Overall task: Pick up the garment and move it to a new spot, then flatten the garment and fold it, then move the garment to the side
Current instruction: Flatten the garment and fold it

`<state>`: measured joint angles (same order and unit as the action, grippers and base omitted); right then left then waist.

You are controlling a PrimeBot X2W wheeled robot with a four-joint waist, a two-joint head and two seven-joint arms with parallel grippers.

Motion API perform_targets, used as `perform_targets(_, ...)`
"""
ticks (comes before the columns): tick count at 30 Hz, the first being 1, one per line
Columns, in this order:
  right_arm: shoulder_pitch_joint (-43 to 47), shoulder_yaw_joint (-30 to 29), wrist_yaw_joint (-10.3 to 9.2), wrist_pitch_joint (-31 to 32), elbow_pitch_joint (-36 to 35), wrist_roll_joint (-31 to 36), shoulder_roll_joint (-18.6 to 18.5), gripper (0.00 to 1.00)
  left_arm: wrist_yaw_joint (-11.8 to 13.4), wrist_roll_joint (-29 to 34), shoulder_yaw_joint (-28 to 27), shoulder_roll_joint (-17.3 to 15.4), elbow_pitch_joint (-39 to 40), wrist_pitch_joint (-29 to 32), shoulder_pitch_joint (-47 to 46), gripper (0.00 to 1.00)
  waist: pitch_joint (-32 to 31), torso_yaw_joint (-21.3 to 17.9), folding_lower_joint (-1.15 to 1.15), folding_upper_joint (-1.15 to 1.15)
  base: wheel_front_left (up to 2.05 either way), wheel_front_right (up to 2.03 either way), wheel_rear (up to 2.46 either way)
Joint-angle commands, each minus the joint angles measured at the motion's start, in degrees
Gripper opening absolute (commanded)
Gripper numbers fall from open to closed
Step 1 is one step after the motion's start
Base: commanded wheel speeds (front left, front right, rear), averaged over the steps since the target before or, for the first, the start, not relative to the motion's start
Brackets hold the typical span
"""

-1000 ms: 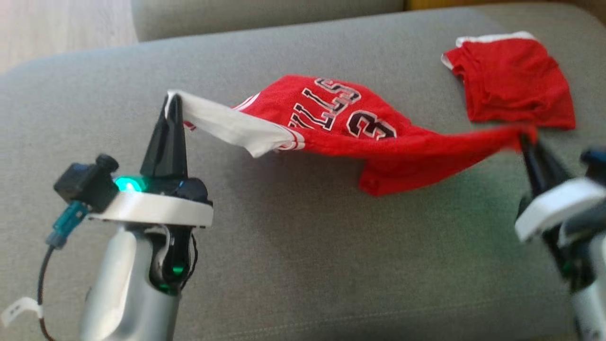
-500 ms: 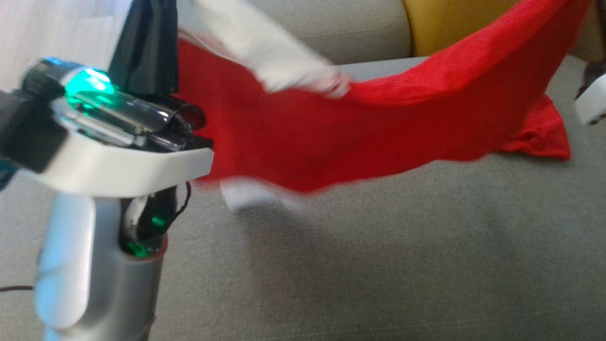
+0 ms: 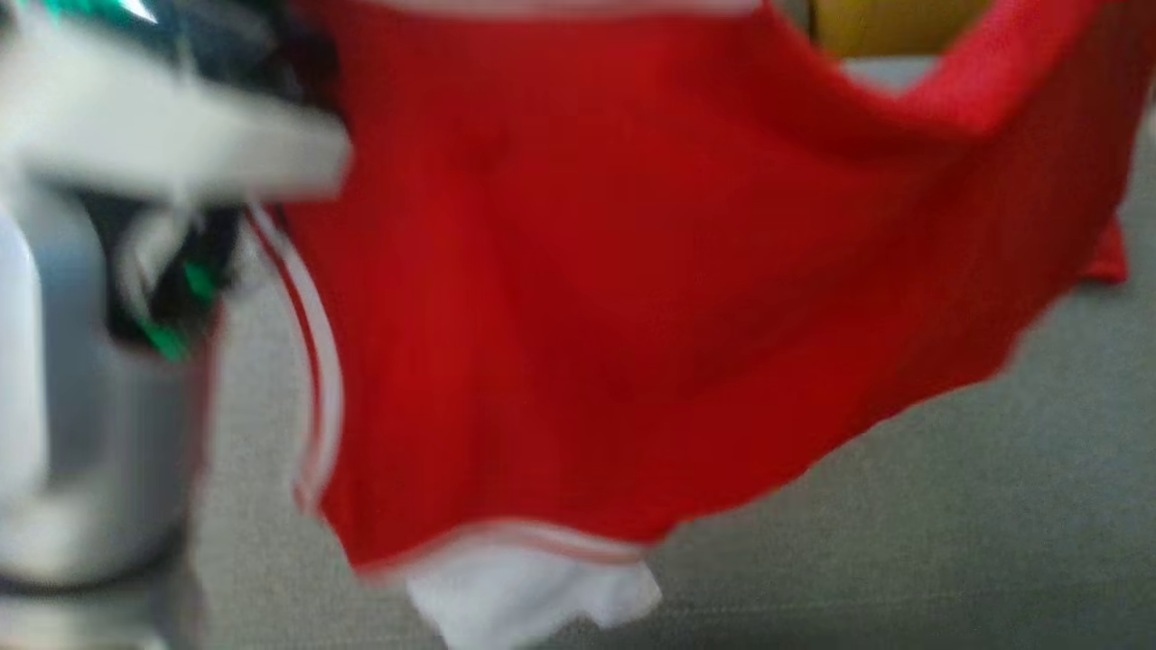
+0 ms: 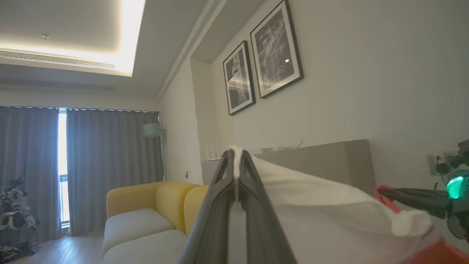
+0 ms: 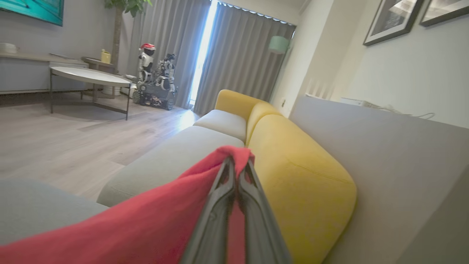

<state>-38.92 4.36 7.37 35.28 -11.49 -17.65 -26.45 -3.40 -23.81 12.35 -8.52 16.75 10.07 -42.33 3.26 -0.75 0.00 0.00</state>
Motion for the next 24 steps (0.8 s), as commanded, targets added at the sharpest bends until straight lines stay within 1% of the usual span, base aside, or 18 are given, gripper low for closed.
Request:
perform_targets(1, -7.1, 2.17, 0.12, 0.31, 1.4, -1.08, -0.38, 0.0, -0.99, 3.37, -2.17, -4.82, -2.85, -0.49, -7.96, 0.0, 6.06, -0.1, 0.0, 0.0, 0.0, 0.0, 0.0)
perform_targets(2, -10.15, 3.74, 0.12, -0.02, 3.42, -0.89, -0.93, 0.0, -1.86, 6.45, -0.93, -7.05, -5.71, -1.7, -11.25, 0.0, 8.14, -0.05, 0.0, 0.0, 0.0, 0.0, 0.0)
perform_targets(3, -13.46, 6.05, 0.12, -0.81, 5.39, 0.31, -2.14, 0.0, -2.41, 8.06, 0.19, -8.11, -9.09, -2.8, -14.21, 0.0, 10.11, 0.01, 0.0, 0.0, 0.0, 0.0, 0.0)
perform_targets(4, -13.46, 6.05, 0.12, -0.81, 5.39, 0.31, -2.14, 0.0, -2.41, 8.06, 0.19, -8.11, -9.09, -2.8, -14.21, 0.0, 10.11, 0.01, 0.0, 0.0, 0.0, 0.0, 0.0)
perform_targets(5, -17.02, 8.86, 0.12, -1.87, 7.25, 1.62, -3.34, 0.0, -2.69, 8.42, 0.59, -8.28, -12.65, -3.65, -17.21, 0.0, 12.18, 0.04, 0.0, 0.0, 0.0, 0.0, 0.0)
perform_targets(6, -20.73, 11.24, 0.12, -3.13, 9.46, 2.35, -3.66, 0.0, -2.88, 8.95, 0.72, -8.63, -16.13, -4.53, -20.49, 0.0, 14.14, 0.02, 0.0, 0.0, 0.0, 0.0, 0.0)
perform_targets(9, -32.52, 15.9, 0.12, -8.34, 18.22, 4.07, -2.72, 0.0, -3.01, 10.88, 0.1, -9.44, -25.7, -8.78, -31.17, 0.0, 19.31, -0.03, 0.0, 0.0, 0.0, 0.0, 0.0)
perform_targets(12, -42.91, 16.33, 0.12, -16.91, 28.36, 6.95, -0.36, 0.0, -2.01, 12.71, -0.65, -8.89, -34.5, -14.93, -40.53, 0.0, 22.51, 0.69, 0.0, 0.0, 0.0, 0.0, 0.0)
perform_targets(15, -49.76, 13.29, 0.12, -26.07, 37.79, 9.3, 3.08, 0.0, -0.27, 13.34, -1.53, -7.62, -41.41, -20.45, -46.79, 0.0, 24.3, 1.67, 0.0, 0.0, 0.0, 0.0, 0.0)
perform_targets(17, -51.89, 11.16, 0.12, -31.65, 43.0, 11.03, 5.24, 0.0, 0.09, 13.3, -1.83, -6.93, -44.94, -22.81, -49.04, 0.0, 25.05, 2.28, 0.0, 0.0, 0.0, 0.0, 0.0)
perform_targets(18, -52.21, 11.51, 0.12, -34.19, 44.93, 12.88, 5.65, 0.0, -0.2, 12.86, -1.94, -6.5, -46.37, -23.55, -49.47, 0.0, 25.43, 2.57, 0.0, 0.0, 0.0, 0.0, 0.0)
perform_targets(19, -51.9, 11.57, 0.12, -35.75, 47.2, 13.45, 6.52, 0.0, -1.07, 12.14, -1.69, -6.01, -47.42, -24.1, -49.43, 0.0, 25.84, 2.88, 0.0, 0.0, 0.0, 0.0, 0.0)
perform_targets(21, -50.92, 12.65, 0.12, -37.3, 51.2, 13.54, 8.06, 0.0, -2.39, 11.33, -0.95, -6.11, -48.91, -24.68, -48.57, 0.0, 27.29, 3.34, 0.0, 0.0, 0.0, 0.0, 0.0)
perform_targets(24, -48.0, 13.58, 0.12, -39.43, 56.24, 12.36, 9.32, 0.0, -2.97, 10.96, -0.49, -6.11, -50.44, -24.99, -45.09, 0.0, 28.95, 4.25, 0.0, 0.0, 0.0, 0.0, 0.0)
